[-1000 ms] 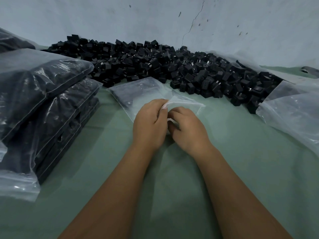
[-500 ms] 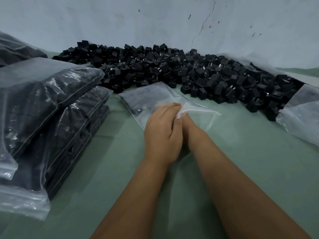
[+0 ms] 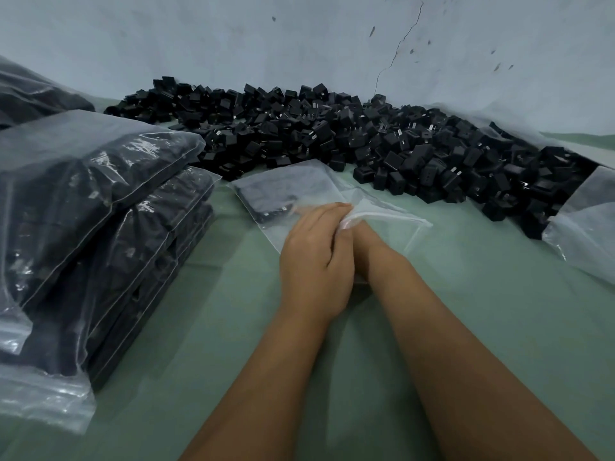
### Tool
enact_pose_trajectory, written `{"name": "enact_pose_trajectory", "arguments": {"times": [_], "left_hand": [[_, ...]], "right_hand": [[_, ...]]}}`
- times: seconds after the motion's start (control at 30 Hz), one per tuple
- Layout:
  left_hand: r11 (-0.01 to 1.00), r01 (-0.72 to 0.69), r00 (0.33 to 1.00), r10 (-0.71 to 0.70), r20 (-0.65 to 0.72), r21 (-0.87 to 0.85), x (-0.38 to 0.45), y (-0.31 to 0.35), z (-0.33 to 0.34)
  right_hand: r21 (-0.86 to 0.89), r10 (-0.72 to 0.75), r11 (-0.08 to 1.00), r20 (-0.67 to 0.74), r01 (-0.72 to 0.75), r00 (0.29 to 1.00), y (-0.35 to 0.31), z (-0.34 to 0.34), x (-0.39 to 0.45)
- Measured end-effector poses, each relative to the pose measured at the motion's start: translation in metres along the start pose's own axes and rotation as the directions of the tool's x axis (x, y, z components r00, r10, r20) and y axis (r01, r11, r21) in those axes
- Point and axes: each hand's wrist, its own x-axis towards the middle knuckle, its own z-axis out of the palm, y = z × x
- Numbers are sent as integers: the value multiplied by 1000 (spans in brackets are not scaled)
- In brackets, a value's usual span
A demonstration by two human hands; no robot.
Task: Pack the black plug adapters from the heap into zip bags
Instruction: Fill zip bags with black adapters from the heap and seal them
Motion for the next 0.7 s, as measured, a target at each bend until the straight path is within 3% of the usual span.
{"name": "enact_pose_trajectory", "arguments": {"times": [0.03,0.1,0.13,0.2,0.3,0.47,0.57,0.63,0.7], "left_hand": [[1000,19,1000,-19,5,-7,0,-1,0],[997,72,997,-72,13,-30,1,-3,1],[994,99,995,-98,15,-44,2,-5,1],[987,145,989,-144,26,-66,3,-7,1],[975,196,980,-190,65,-102,6,-10,-2],[927,325,941,-298,160,-185,8,-11,-6],[841,481,860,-399,317,-248,14,-13,-16],[805,548,795,-415,444,-229,18,-16,-26],[803,555,773,-400,492,-219,23,-20,-36]], "right_hand": [[-3,55,998,94,-55,994,-1,-4,-4],[-55,106,993,106,-100,989,5,-10,-15],[11,26,1000,-20,-26,999,9,-12,-22],[-86,-95,993,-239,77,966,18,-13,-39],[-49,-168,985,-428,163,888,16,-11,-53],[-173,-302,951,-707,257,640,7,-14,-60],[-34,-141,978,-831,204,538,19,-21,-62],[159,85,979,-884,126,460,35,-29,-62],[338,316,941,-878,-3,360,61,-42,-61]]}}
